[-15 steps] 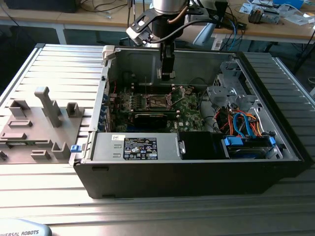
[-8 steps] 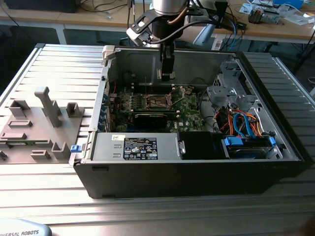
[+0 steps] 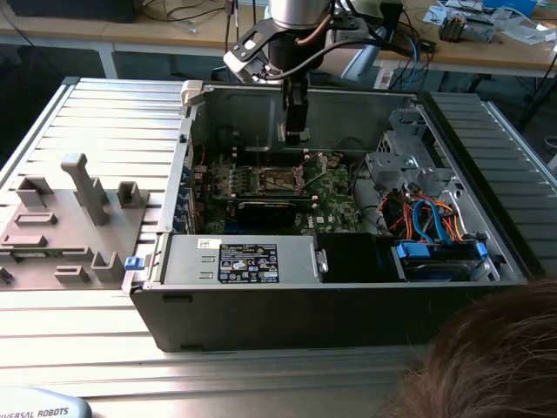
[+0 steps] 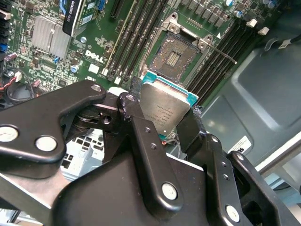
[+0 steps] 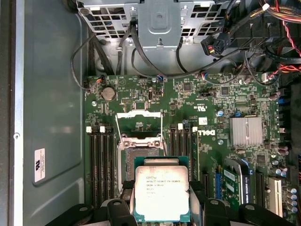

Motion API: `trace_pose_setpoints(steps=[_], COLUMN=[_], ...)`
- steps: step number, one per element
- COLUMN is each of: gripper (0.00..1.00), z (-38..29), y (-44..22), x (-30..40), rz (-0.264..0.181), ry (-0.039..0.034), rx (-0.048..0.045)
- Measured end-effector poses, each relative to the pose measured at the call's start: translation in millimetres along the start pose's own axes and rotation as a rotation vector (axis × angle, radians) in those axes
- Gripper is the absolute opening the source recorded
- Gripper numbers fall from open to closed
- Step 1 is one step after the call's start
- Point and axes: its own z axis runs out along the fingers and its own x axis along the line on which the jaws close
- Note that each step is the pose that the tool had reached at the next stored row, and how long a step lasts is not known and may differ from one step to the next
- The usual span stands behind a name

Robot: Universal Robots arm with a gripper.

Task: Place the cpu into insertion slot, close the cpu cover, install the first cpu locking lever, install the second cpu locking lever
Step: 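Place the cpu into insertion slot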

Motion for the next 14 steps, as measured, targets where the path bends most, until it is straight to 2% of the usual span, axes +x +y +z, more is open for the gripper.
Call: trace_pose_setpoints(steps=[14], gripper=[0.54], z=[3.0], y=[-0.2], x=[0.0], rz=[0.000], ry=[0.0000], rx=[0.0000])
